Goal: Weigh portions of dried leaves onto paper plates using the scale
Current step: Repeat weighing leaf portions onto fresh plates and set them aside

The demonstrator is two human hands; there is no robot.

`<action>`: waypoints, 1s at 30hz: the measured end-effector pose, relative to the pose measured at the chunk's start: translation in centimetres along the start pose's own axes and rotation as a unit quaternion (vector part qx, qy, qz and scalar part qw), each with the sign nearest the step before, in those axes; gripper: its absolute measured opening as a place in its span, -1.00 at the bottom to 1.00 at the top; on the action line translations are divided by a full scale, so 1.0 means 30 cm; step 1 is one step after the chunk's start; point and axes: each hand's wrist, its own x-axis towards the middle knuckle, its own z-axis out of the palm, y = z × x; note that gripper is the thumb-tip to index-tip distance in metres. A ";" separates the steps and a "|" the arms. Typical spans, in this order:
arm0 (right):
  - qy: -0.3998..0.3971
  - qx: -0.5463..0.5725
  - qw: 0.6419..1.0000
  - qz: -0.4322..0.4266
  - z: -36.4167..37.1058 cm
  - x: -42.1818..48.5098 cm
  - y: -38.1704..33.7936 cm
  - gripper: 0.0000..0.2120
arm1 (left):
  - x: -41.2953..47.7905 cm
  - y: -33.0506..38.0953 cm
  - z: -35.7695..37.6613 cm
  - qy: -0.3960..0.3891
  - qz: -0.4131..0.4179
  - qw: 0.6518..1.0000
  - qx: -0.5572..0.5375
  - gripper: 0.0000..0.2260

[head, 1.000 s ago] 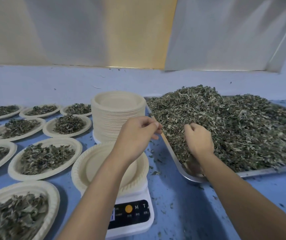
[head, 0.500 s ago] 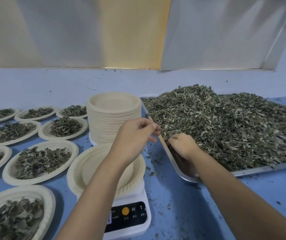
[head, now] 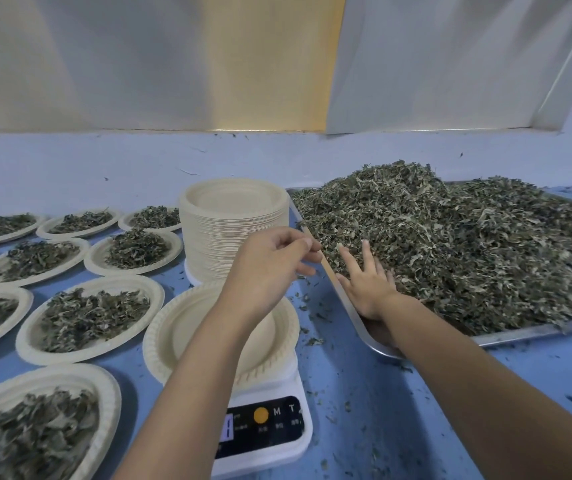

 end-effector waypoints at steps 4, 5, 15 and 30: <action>-0.007 -0.008 0.997 -0.079 -0.015 0.010 -0.016 -0.39 | 0.001 -0.001 0.002 0.000 0.001 1.000 0.001 -0.81; -0.013 -0.018 0.995 -0.092 -0.019 0.013 -0.019 -0.34 | 0.002 -0.003 0.002 0.000 0.001 1.000 0.001 -0.81; -0.017 -0.119 0.990 -0.071 -0.040 0.015 -0.042 -0.54 | 0.005 -0.016 0.002 -0.003 0.002 1.000 0.013 -0.82; 0.154 0.161 0.975 0.005 -0.096 -0.057 -0.022 -0.73 | 0.001 -0.022 0.067 0.047 -0.146 0.984 -0.095 -0.81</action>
